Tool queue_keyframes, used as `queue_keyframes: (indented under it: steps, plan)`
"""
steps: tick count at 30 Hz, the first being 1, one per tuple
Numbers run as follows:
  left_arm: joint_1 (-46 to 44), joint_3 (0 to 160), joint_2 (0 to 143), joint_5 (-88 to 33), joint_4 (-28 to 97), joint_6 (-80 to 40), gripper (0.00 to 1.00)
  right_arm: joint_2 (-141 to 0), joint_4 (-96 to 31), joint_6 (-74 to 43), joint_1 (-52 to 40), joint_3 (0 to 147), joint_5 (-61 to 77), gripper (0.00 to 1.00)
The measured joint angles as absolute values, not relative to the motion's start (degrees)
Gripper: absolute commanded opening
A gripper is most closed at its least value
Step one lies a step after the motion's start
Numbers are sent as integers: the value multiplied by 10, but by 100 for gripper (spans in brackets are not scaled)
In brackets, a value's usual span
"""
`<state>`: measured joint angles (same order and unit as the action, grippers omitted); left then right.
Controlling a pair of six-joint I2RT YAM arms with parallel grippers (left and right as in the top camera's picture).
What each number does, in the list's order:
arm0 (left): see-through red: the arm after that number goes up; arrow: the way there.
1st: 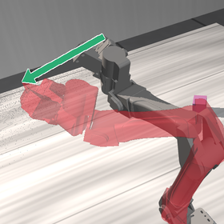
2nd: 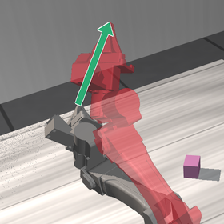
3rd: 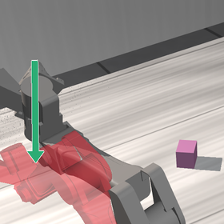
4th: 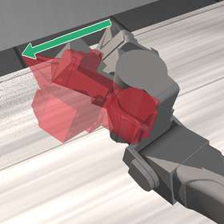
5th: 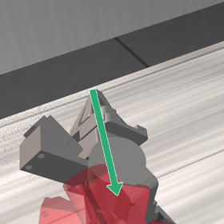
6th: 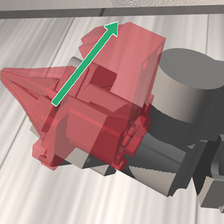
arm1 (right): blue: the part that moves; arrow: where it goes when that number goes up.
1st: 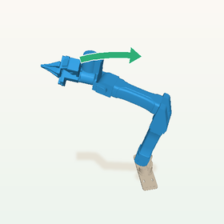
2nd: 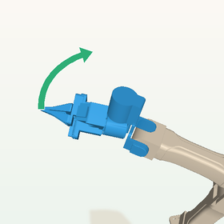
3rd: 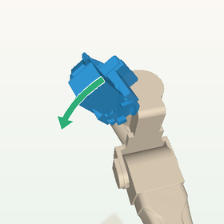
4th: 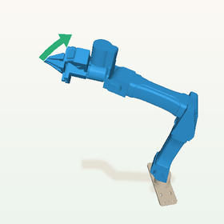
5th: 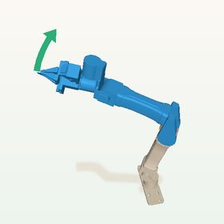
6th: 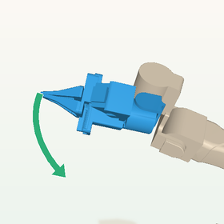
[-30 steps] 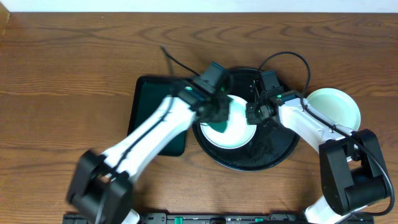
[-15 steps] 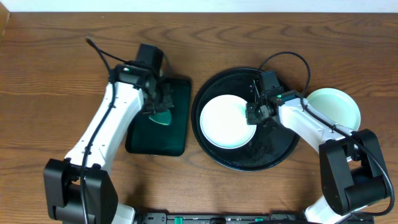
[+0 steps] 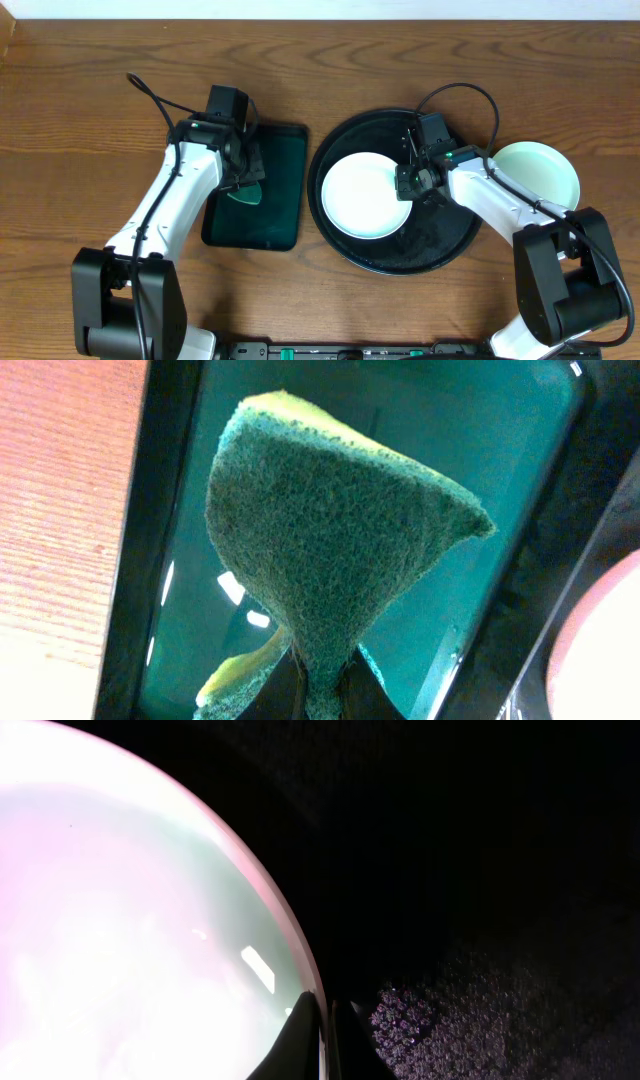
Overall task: Clean dirty plates on tray and stack at the side
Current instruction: 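Move the sponge left and drop it into the rectangular tray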
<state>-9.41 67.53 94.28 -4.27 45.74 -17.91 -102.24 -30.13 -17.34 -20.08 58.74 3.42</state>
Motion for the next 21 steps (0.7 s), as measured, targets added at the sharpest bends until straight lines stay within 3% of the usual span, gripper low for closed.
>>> queue_keyframes:
  steps: [15,17,18,20,21]
  plan:
    - [-94,597,943,-41,371,-179,9,-1022,-301,-173,-201,587,34,1]
    - [-94,597,943,-41,370,-179,17,-1022,-301,-173,-201,587,34,1]
    - [-94,597,943,-41,370,-179,27,-1022,-301,-173,-201,587,34,1]
    - [-94,597,943,-41,370,-174,33,-1022,-301,-173,-201,587,34,1]
    - [-94,597,943,-41,370,-174,41,-1022,-301,-173,-201,587,34,1]
